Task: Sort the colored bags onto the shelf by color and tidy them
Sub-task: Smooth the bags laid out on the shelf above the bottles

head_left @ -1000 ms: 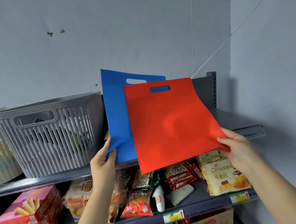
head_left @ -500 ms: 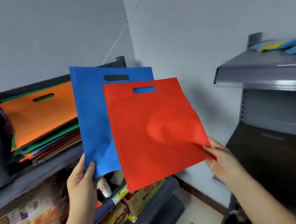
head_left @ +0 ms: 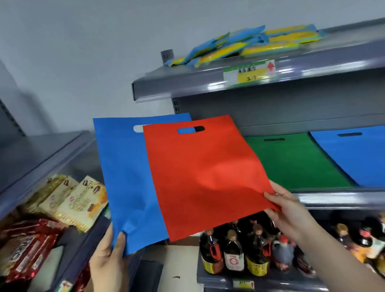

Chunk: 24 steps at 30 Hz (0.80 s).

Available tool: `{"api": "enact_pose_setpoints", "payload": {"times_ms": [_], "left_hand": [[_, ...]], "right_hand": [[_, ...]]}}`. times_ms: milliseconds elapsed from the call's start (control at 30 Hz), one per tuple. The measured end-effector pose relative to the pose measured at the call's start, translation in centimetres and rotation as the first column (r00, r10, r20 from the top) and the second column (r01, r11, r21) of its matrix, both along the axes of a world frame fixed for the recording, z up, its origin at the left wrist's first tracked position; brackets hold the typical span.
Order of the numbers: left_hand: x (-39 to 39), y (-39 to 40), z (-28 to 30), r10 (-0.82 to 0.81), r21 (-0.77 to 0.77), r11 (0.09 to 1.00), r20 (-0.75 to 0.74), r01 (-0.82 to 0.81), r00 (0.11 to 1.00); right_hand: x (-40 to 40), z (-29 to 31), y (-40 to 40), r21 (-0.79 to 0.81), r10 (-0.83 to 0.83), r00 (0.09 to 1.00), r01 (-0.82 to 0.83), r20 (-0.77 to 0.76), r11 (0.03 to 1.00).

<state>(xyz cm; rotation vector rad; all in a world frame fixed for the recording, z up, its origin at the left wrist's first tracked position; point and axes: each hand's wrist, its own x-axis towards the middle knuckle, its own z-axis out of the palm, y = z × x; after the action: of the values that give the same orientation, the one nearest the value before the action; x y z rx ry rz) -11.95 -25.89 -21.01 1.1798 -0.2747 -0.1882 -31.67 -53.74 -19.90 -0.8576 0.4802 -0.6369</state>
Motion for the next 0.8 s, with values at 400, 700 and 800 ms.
{"api": "enact_pose_setpoints", "payload": {"times_ms": [400, 700, 800], "left_hand": [[-8.3, -12.2, 1.4, -0.263, 0.059, 0.964, 0.052, 0.260, 0.963], [-20.4, -22.7, 1.0, -0.373, 0.078, 0.926, 0.059, 0.369, 0.926], [-24.1, -26.0, 1.1, -0.404, 0.090, 0.913, 0.071, 0.398, 0.912]], "right_hand": [[-15.5, 0.9, -6.5, -0.006, -0.261, 0.964, 0.261, 0.055, 0.965], [-29.6, 1.2, -12.5, 0.001, -0.433, 0.900, 0.433, 0.054, 0.901], [-34.0, 1.4, -14.8, -0.006, -0.502, 0.862, 0.504, 0.077, 0.864]]}}
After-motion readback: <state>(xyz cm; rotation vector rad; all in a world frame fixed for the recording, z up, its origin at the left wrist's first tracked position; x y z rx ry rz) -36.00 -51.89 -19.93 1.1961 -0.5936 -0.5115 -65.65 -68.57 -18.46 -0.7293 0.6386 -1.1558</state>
